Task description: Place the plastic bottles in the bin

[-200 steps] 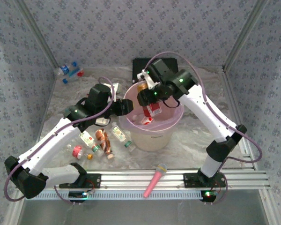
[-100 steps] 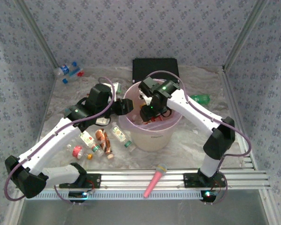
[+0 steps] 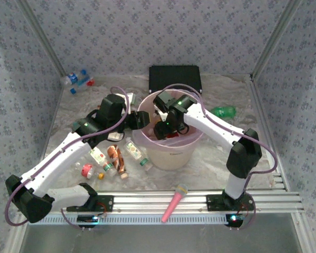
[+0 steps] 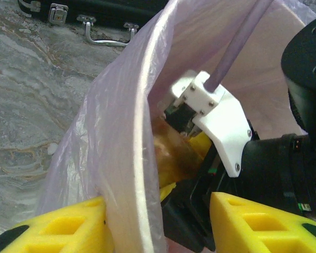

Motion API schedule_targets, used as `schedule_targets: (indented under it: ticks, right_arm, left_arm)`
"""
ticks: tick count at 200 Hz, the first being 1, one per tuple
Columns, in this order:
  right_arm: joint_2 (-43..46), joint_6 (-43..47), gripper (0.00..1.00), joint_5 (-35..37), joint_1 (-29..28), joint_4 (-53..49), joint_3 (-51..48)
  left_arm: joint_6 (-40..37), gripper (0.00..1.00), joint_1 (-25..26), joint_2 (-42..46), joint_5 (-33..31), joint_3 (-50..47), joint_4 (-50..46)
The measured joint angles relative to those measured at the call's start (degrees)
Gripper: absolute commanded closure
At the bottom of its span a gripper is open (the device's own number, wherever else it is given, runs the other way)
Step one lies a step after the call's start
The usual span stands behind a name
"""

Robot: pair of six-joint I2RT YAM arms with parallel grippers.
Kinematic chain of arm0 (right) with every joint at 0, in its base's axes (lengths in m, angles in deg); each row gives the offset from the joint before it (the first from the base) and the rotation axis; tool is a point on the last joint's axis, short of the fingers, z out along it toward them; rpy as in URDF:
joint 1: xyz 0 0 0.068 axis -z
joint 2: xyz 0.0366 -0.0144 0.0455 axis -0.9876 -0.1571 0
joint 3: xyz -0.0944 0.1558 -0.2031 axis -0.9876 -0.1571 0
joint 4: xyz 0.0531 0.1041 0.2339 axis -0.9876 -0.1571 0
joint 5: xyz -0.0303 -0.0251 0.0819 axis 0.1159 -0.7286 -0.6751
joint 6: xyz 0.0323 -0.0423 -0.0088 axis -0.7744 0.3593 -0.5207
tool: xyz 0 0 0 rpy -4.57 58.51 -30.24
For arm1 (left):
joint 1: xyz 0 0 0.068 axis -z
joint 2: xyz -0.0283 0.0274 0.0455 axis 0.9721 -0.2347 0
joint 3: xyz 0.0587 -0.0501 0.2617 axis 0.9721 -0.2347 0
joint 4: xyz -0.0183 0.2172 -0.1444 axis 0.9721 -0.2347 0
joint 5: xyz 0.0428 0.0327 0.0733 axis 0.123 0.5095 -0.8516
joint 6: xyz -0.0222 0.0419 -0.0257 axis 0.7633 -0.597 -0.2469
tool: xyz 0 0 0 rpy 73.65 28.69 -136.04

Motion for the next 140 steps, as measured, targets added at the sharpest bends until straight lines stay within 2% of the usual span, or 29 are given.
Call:
schedule_targets:
  ticks: [14,18,23,61,140]
  right_arm:
    - [0.00,-0.09,0.09,1.14,0.20,1.18,0.02]
    - [0.00,-0.04,0.02,1.53,0.20,1.33,0.02]
    - [0.02,-0.37,0.00,1.90,0.17,1.49,0.11]
    - [0.02,0.70,0.00,3.08,-1.01,-0.50,1.68]
    - [6.01,2.10,0.00,6.21,-1.16,-6.40,16.68]
  left_arm:
    - [0.02,0.51,0.00,0.00,-0.11,0.00,-0.22]
    - [0.02,0.51,0.00,0.00,-0.17,0.00,-0.26]
    - [0.00,0.51,0.00,0.02,-0.17,0.00,-0.31]
    - [0.20,0.51,0.00,0.02,-0.20,0.02,-0.13]
    - [0.13,0.51,0.02,-0.17,-0.61,1.03,-0.55]
